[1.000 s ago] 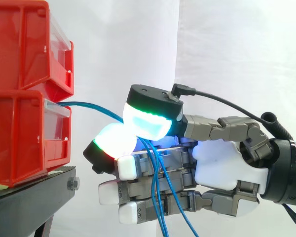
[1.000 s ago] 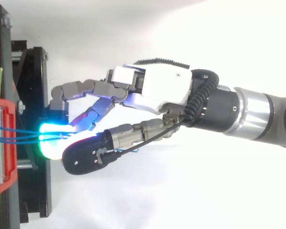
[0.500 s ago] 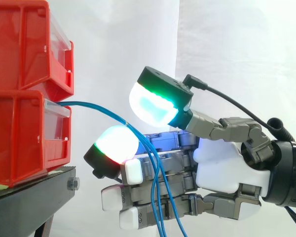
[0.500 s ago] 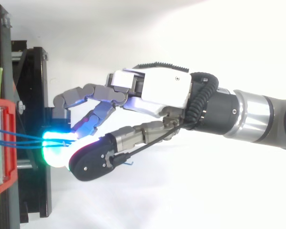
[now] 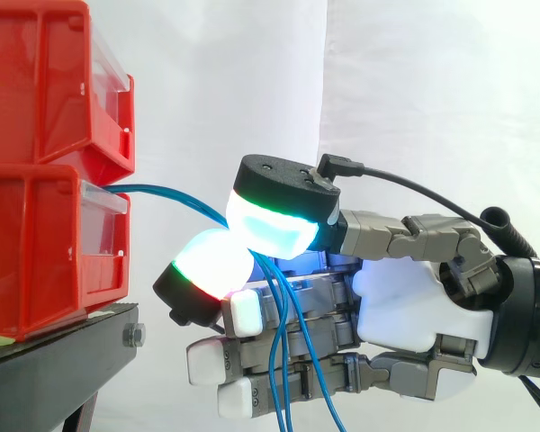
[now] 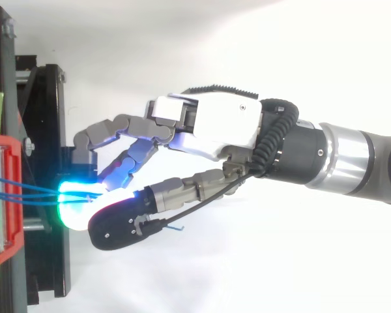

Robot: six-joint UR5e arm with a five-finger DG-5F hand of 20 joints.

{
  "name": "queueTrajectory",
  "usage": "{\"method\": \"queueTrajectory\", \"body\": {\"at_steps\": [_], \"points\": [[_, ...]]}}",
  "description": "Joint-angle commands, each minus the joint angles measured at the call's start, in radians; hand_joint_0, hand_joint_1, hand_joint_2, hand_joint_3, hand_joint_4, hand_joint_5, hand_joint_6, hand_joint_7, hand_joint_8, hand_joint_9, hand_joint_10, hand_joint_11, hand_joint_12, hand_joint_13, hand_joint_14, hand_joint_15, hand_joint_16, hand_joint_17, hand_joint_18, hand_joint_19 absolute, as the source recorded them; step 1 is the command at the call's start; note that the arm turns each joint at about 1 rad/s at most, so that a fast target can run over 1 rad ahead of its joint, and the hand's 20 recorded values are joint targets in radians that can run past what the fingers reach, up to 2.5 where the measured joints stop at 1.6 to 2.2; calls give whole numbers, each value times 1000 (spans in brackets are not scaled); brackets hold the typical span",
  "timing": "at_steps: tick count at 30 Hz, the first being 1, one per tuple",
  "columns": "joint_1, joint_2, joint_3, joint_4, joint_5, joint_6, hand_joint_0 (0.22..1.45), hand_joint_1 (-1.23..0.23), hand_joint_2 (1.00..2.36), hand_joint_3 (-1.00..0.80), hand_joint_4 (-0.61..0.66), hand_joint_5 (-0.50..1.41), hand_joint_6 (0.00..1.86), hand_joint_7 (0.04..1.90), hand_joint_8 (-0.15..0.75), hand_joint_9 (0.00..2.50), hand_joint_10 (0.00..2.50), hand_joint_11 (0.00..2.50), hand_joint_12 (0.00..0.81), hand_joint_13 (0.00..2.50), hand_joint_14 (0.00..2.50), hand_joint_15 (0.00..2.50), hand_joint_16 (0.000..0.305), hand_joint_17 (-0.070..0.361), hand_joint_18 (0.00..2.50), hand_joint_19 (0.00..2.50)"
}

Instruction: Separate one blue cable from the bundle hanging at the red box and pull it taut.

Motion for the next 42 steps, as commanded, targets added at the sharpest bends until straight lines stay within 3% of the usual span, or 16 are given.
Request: {"method": "queueTrajectory", "body": {"at_steps": [1, 2, 4, 7, 10, 16, 19, 20, 30, 33, 36, 42], "points": [[0, 0, -1, -3, 0, 2, 673, -732, 1017, -285, 236, -207, 819, 1106, 370, 929, 20, 637, 318, 889, 14, 389, 31, 70, 779, 251], [0, 0, 1, -3, 0, 2, 655, -729, 1015, -329, 235, -207, 819, 1114, 370, 928, 20, 626, 317, 889, 14, 396, 31, 70, 779, 252], [0, 0, -1, -3, 0, 2, 592, -592, 1000, -500, 236, -206, 818, 1104, 373, 954, 19, 641, 323, 911, 15, 402, 32, 71, 783, 275], [0, 0, 1, -3, 0, 4, 585, -412, 1000, -500, 221, -182, 796, 1140, 380, 1007, 20, 627, 326, 934, 16, 411, 32, 73, 797, 297], [0, 0, -1, -3, 0, 4, 602, -350, 1000, -500, 200, -162, 779, 1198, 373, 1027, 18, 637, 324, 955, 15, 423, 32, 73, 800, 305], [0, 0, -1, -3, 0, -1, 634, -531, 1024, -171, 203, -162, 776, 1194, 381, 1012, 20, 635, 333, 944, 15, 421, 33, 73, 801, 290], [0, 0, 1, -3, 0, -1, 627, -600, 1025, -113, 213, -169, 781, 1198, 381, 997, 18, 649, 332, 935, 15, 428, 33, 74, 796, 304], [0, 0, -1, -3, 0, -1, 628, -682, 1024, -110, 221, -179, 793, 1185, 381, 990, 21, 661, 334, 935, 15, 435, 33, 74, 794, 303], [0, 0, -1, -11, 0, -1, 657, -728, 1025, -148, 174, -191, 814, 1126, 364, 976, 21, 692, 336, 940, 16, 442, 33, 74, 790, 301], [0, 0, -1, -15, 0, -1, 616, -689, 1011, -376, 193, -193, 809, 1127, 358, 975, 21, 682, 336, 943, 16, 449, 33, 74, 787, 317], [0, 0, -1, -15, 0, 1, 595, -623, 1001, -483, 207, -179, 771, 1132, 362, 990, 19, 684, 344, 943, 16, 449, 34, 76, 789, 317], [2, 0, -1, -25, 0, 1, 559, -576, 1000, -500, 214, -166, 730, 1185, 373, 999, 19, 676, 352, 944, 16, 457, 36, 81, 789, 331]]}}
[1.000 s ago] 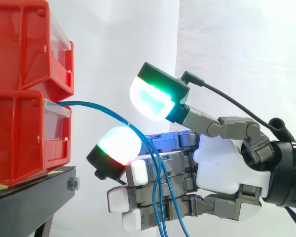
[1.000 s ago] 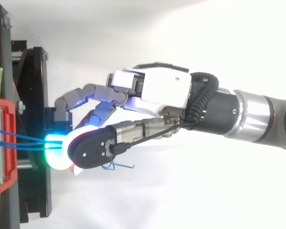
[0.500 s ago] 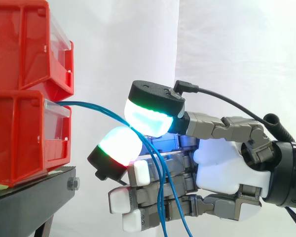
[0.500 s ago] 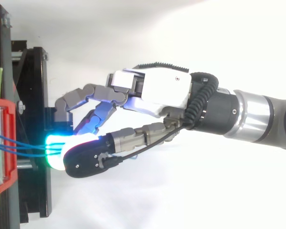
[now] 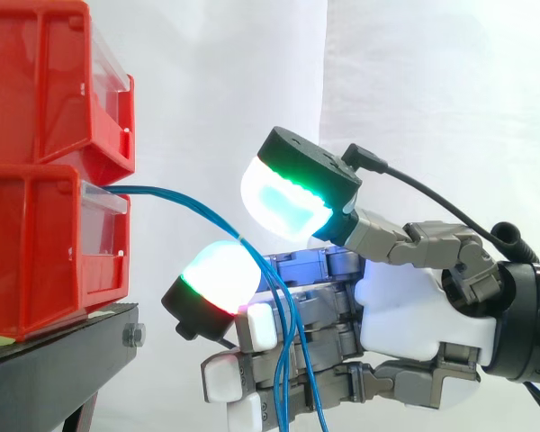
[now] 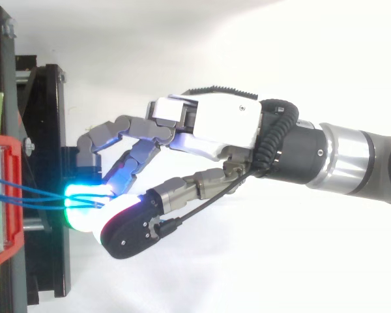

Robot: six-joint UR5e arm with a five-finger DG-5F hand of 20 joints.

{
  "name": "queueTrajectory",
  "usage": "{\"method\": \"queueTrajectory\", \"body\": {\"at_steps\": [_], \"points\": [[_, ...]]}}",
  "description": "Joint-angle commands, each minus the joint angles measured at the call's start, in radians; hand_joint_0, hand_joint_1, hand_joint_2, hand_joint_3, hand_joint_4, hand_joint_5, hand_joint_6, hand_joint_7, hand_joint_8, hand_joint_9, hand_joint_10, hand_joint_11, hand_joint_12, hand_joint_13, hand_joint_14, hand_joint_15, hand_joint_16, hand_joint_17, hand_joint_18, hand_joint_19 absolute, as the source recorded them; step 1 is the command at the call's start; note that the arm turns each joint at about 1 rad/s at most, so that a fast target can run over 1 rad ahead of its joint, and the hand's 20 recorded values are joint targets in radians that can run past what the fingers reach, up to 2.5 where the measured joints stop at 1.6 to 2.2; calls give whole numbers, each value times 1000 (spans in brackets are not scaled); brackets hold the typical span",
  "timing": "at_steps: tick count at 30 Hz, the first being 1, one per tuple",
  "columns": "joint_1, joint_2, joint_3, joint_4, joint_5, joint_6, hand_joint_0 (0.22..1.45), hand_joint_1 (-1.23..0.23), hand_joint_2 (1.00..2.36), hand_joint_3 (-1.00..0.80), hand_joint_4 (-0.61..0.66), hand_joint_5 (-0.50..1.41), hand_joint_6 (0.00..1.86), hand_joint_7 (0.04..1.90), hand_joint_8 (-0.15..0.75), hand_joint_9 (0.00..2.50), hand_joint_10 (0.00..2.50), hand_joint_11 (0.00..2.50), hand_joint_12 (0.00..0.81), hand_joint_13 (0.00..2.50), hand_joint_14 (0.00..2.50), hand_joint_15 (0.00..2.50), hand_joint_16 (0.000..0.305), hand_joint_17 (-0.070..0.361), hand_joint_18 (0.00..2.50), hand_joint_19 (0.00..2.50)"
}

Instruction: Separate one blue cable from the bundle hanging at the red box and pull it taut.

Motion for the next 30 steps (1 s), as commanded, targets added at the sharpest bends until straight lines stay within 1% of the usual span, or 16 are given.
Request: {"method": "queueTrajectory", "body": {"at_steps": [1, 2, 4, 10, 12, 15, 17, 18, 19, 20, 21, 22, 24, 25, 27, 30], "points": [[2, 0, 0, -3, 0, -1, 572, -603, 1000, -500, 209, -164, 726, 1190, 374, 1001, 19, 679, 355, 943, 17, 449, 36, 80, 787, 334], [2, 0, 0, -3, 0, -1, 586, -625, 1000, -500, 204, -164, 726, 1201, 377, 999, 21, 678, 354, 941, 17, 452, 35, 80, 787, 330], [2, 0, 0, -3, 2, 0, 632, -682, 1010, -395, 194, -168, 759, 1191, 364, 1005, 21, 682, 351, 943, 15, 442, 35, 78, 789, 329], [2, 0, 0, 0, 8, 0, 643, -722, 1025, -176, 152, -190, 822, 1215, 369, 981, 21, 711, 353, 945, 17, 456, 34, 78, 792, 324], [2, 0, 0, 1, 8, 0, 652, -732, 1026, -157, 139, -198, 838, 1186, 364, 969, 21, 714, 355, 941, 15, 444, 34, 78, 788, 324], [4, 0, 0, 1, 8, 2, 666, -742, 1023, -189, 159, -203, 842, 1139, 365, 958, 22, 713, 357, 938, 16, 458, 35, 78, 789, 322], [4, 0, 1, 1, 8, 2, 662, -762, 1019, -267, 199, -203, 838, 1127, 362, 955, 21, 717, 359, 936, 16, 460, 35, 78, 787, 332], [2, 0, 1, 1, 8, 3, 657, -763, 1012, -360, 206, -204, 835, 1143, 362, 955, 21, 723, 358, 936, 16, 459, 35, 78, 787, 332], [2, 0, 0, 3, 8, 2, 639, -736, 1003, -466, 210, -203, 835, 1137, 358, 957, 21, 714, 356, 934, 18, 471, 35, 78, 786, 356], [2, 0, 0, 1, 8, 3, 629, -718, 1000, -493, 210, -203, 835, 1129, 358, 957, 21, 714, 354, 936, 16, 471, 35, 78, 785, 358], [2, 0, 0, 0, 8, 3, 602, -663, 1000, -500, 213, -202, 834, 1117, 366, 981, 21, 724, 357, 939, 18, 467, 35, 79, 787, 364], [2, 0, 0, -2, 8, 3, 591, -607, 1000, -500, 208, -196, 825, 1124, 367, 991, 19, 719, 360, 950, 16, 472, 36, 80, 796, 370], [2, 0, 0, -3, 8, 3, 594, -543, 1000, -500, 205, -189, 815, 1156, 372, 1010, 19, 719, 355, 956, 16, 472, 36, 81, 807, 370], [2, 0, 0, -3, 8, 3, 628, -516, 1003, -468, 200, -186, 818, 1158, 368, 1016, 22, 719, 361, 966, 18, 474, 36, 81, 810, 372], [4, 0, 0, -12, 8, 5, 639, -538, 1010, -393, 193, -187, 822, 1172, 369, 1020, 21, 717, 360, 967, 16, 477, 36, 81, 813, 372], [2, 0, 0, -19, 8, 8, 630, -623, 1019, -255, 179, -190, 832, 1200, 373, 1013, 22, 719, 364, 967, 16, 472, 36, 82, 816, 374]]}}
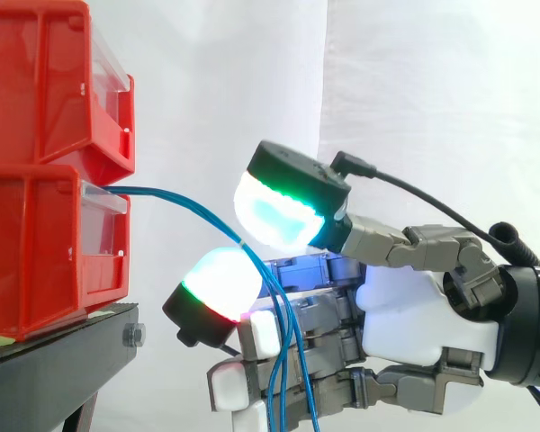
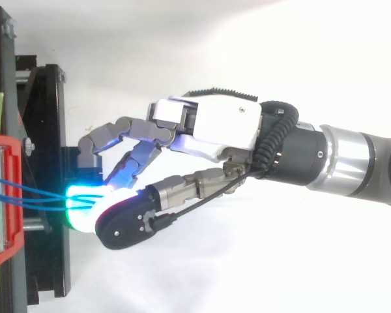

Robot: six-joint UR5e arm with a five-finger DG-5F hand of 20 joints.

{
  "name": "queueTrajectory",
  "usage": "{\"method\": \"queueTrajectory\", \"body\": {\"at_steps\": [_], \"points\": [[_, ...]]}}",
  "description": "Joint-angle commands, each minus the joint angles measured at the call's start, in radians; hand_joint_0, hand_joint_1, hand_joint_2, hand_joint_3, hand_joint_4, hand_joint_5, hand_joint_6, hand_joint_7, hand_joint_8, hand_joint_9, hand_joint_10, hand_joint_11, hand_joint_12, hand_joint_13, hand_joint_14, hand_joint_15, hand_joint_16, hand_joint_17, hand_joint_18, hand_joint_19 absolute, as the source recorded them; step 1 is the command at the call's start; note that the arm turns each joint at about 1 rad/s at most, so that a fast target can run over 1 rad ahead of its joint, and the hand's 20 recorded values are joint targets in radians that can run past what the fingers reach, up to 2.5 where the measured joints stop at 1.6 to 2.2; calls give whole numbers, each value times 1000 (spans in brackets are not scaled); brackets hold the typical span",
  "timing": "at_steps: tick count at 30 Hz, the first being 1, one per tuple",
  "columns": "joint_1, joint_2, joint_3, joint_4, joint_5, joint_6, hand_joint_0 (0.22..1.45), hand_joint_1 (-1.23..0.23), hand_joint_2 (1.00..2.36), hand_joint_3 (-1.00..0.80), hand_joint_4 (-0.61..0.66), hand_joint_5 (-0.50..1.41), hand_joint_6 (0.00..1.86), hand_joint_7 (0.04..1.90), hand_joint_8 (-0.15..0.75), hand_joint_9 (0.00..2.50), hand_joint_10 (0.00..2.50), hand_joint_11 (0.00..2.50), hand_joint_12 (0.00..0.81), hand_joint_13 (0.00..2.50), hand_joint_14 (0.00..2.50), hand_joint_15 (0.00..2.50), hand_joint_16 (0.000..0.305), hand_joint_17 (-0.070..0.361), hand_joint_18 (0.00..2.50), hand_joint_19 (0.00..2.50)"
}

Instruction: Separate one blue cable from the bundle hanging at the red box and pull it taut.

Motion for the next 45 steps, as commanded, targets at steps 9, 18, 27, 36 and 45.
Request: {"method": "queueTrajectory", "body": {"at_steps": [9, 18, 27, 36, 45], "points": [[0, 0, 1, -1, 0, 3, 653, -730, 1026, -139, 95, -194, 851, 1186, 369, 1009, 22, 766, 366, 968, 17, 492, 37, 82, 826, 371], [-5, 0, 0, -6, -5, 5, 669, -738, 1025, -173, 84, -197, 848, 1169, 366, 1090, 24, 975, 365, 1039, 20, 626, 35, 80, 846, 402], [-23, 3, 40, -36, -25, 22, 677, -725, 1024, -198, 85, -203, 845, 1163, 344, 1111, 21, 1229, 366, 1196, 26, 1076, 37, 83, 897, 489], [-25, 20, 49, -91, -28, 22, 682, -719, 1023, -213, 92, -205, 845, 1143, 326, 1142, 17, 1413, 332, 1361, 12, 1594, 39, 87, 928, 544], [-25, 41, 47, -139, -23, 11, 708, -761, 1021, -255, 85, -209, 843, 1082, 321, 1109, 12, 1452, 352, 1387, 2, 1805, 40, 90, 929, 554]]}}
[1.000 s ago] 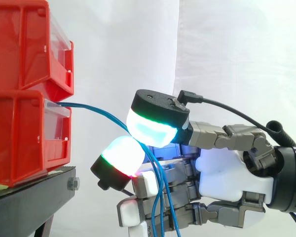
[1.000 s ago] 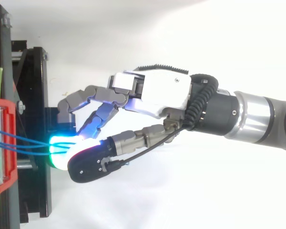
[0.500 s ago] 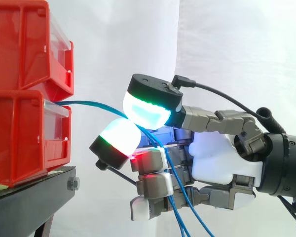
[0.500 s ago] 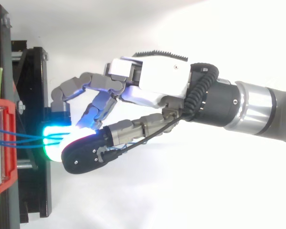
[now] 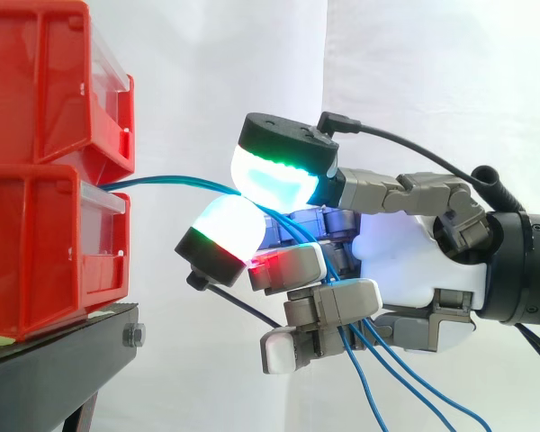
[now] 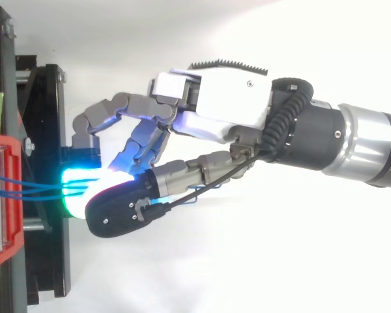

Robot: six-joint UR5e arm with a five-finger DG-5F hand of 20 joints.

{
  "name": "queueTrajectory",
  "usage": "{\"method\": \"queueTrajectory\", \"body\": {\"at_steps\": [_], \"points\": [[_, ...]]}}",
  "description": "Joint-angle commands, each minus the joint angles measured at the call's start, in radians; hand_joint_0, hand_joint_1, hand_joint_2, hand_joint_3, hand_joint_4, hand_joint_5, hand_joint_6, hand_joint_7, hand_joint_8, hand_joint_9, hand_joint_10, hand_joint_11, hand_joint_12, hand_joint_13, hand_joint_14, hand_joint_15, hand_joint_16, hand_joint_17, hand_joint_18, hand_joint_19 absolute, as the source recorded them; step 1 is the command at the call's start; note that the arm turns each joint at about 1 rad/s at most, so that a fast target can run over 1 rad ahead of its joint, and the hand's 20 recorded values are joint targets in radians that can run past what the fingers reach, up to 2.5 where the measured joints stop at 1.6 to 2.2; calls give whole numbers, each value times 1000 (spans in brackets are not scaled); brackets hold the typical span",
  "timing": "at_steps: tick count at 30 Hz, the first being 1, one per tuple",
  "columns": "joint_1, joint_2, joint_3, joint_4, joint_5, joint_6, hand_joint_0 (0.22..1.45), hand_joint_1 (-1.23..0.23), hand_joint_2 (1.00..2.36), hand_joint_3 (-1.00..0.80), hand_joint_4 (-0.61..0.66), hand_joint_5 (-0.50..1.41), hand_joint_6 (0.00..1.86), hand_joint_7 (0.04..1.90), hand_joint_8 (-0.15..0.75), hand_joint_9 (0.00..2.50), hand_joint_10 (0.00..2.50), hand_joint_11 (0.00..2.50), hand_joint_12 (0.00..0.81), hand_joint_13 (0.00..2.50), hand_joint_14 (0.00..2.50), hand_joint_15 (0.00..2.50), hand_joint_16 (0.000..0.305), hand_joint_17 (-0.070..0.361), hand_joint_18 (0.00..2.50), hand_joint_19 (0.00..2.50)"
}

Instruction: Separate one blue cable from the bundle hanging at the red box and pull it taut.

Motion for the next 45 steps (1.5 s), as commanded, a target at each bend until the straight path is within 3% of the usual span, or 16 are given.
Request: {"method": "queueTrajectory", "body": {"at_steps": [1, 15, 20, 24, 29, 32, 35, 40, 45], "points": [[0, 2, -1, -11, 0, -3, 715, -772, 1021, -271, 87, -209, 842, 1072, 321, 1103, 13, 1462, 344, 1386, 2, 1800, 40, 90, 926, 555], [1, 1, 0, -35, 4, -13, 786, -823, 1001, -482, 142, -212, 848, 1032, 331, 1096, 14, 1427, 352, 1393, 0, 1809, 39, 88, 913, 573], [3, 1, 0, -34, 7, -15, 744, -803, 1000, -500, 172, -209, 845, 1084, 329, 1104, 13, 1417, 348, 1397, 1, 1819, 39, 88, 932, 568], [4, 1, 0, -32, 10, -15, 626, -729, 1000, -500, 186, -208, 845, 1083, 341, 1129, 14, 1411, 354, 1411, 1, 1805, 40, 89, 925, 597], [3, 1, 0, -34, 10, -15, 600, -684, 1000, -500, 187, -206, 830, 1083, 344, 1132, 15, 1392, 359, 1407, 3, 1746, 41, 92, 921, 606], [4, 1, -1, -32, 10, -15, 588, -568, 1000, -500, 187, -201, 823, 1081, 344, 1143, 17, 1372, 358, 1407, 4, 1749, 42, 95, 931, 625], [4, 1, -1, -34, 10, -15, 649, -515, 1000, -500, 170, -196, 818, 1108, 336, 1150, 19, 1362, 351, 1418, 3, 1747, 43, 96, 933, 636], [4, 1, 0, -35, 11, -15, 646, -662, 1022, -241, 150, -203, 839, 1188, 343, 1141, 17, 1372, 348, 1405, 3, 1740, 44, 99, 939, 628], [4, 2, 0, -35, 11, -15, 660, -729, 1027, -159, 110, -208, 861, 1182, 342, 1129, 17, 1387, 357, 1394, 5, 1735, 45, 100, 942, 636]]}}
